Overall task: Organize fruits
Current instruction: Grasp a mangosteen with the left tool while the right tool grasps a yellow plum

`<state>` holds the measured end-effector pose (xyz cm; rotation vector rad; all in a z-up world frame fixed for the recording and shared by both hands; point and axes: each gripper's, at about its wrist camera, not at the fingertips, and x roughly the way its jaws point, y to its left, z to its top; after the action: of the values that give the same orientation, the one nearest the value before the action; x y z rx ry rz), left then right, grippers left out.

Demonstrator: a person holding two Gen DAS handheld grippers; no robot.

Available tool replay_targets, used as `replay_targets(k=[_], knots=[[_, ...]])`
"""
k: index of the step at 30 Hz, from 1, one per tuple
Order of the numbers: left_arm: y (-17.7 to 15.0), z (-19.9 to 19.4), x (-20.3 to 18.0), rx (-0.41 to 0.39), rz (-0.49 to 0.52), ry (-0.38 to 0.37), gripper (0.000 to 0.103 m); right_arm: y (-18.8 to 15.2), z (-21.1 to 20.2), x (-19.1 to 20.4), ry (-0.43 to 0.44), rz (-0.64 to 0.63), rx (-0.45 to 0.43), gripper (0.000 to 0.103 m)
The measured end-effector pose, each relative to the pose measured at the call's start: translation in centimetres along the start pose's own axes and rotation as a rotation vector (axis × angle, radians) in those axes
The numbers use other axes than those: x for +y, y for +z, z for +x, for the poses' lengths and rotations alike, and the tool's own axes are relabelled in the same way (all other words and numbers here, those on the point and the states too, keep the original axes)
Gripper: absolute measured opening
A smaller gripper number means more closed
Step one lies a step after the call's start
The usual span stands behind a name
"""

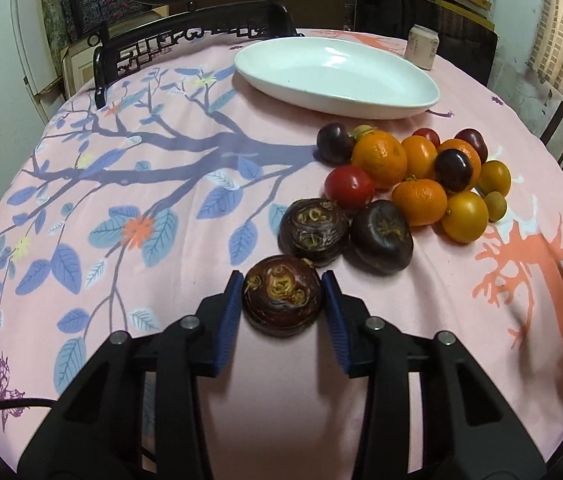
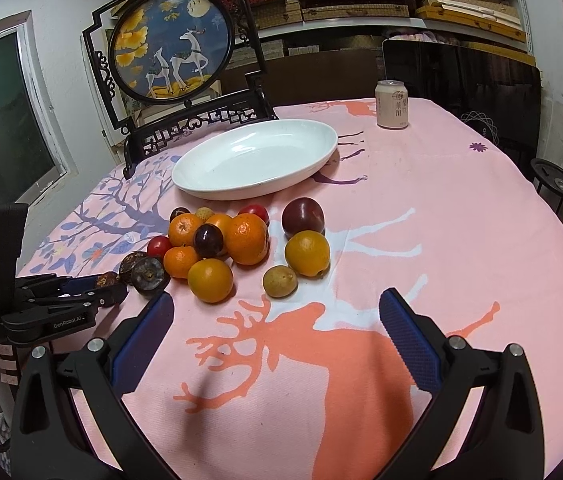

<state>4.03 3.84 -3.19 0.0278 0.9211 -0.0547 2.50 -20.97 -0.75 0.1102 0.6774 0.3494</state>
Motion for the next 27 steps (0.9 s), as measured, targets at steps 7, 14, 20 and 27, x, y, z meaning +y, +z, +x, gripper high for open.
replay_targets(k=[7,14,20,27], knots=[[-0.7,-1.4,0.6,-0.048,-0.039,-0.046,0.040,0.1,-0.1,-1.3,-0.004,0.055,-0.004,0.102],[-0.6,-1.3,1.2,-0.039,-0.073,-0.054,0.040,1.1,2.4,-2.5,0.090,0.112,0.130,0.094],[-0.6,-1.3,1.5,-0.038,-0.088,-0.059,0.040,3.9,5.4,-4.2,0.106,0.190,0.222,0.084],[-0.7,-0.8,1.2,-0.011,-0.067,-0.047,0.040,4.0,8.7,-4.3,0.096,0.224,0.285,0.048]])
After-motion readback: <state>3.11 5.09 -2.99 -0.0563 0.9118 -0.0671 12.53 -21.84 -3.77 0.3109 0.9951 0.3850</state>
